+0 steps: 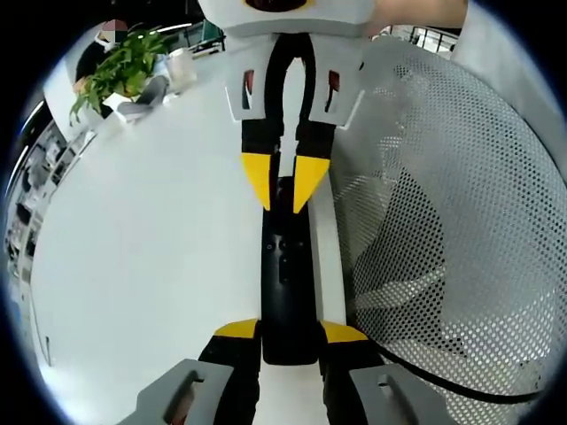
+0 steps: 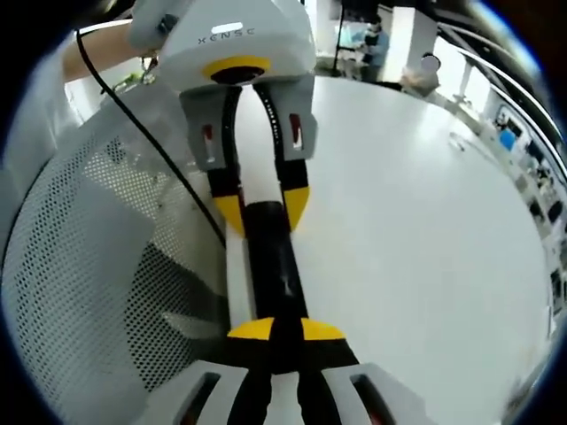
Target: Press the specified remote control buttons in sequence, fully releasing each button before pressing the next.
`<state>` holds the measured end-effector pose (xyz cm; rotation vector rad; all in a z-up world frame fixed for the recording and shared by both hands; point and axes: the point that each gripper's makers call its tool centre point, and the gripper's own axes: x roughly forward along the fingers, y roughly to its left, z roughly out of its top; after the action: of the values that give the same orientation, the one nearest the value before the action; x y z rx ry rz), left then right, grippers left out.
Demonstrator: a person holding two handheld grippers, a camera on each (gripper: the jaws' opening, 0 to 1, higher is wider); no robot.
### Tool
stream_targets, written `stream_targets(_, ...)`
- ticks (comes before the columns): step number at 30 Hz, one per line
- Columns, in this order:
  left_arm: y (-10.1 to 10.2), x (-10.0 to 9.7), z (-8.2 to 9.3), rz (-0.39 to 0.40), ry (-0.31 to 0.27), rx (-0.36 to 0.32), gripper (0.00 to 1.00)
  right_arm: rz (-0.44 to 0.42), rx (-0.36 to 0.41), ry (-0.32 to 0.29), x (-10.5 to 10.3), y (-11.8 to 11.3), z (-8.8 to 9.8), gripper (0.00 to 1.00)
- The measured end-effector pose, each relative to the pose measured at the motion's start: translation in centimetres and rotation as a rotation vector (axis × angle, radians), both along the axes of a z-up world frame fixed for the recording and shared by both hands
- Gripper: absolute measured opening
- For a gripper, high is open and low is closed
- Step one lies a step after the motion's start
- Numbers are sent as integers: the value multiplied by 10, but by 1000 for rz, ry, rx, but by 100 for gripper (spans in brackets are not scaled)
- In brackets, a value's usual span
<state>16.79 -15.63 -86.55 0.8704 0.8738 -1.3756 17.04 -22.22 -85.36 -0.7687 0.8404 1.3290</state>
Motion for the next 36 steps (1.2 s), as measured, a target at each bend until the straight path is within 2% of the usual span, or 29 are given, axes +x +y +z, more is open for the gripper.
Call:
stream_targets(7, 0, 0, 0, 2, 0, -5, 24, 10, -8, -1, 0, 0, 0, 5)
stream_targets(9, 0, 0, 0, 3, 0, -6, 24, 61, -14, -15, 0, 0, 0, 5)
stream_targets(18, 0, 0, 0, 0, 4, -1, 25, 123, -51, -24, -1, 1, -1, 5)
stream_targets(26, 0, 0, 0, -7, 1, 1, 25, 85, -105, 33, 1, 3, -2, 6)
stream_targets(32, 0, 1, 0, -3, 3, -9, 25, 103, -152, 55, 1, 2, -3, 6)
stream_targets(36, 0, 1, 0, -2, 8, -17, 25, 147, -184, 42, 0, 2, -4, 6)
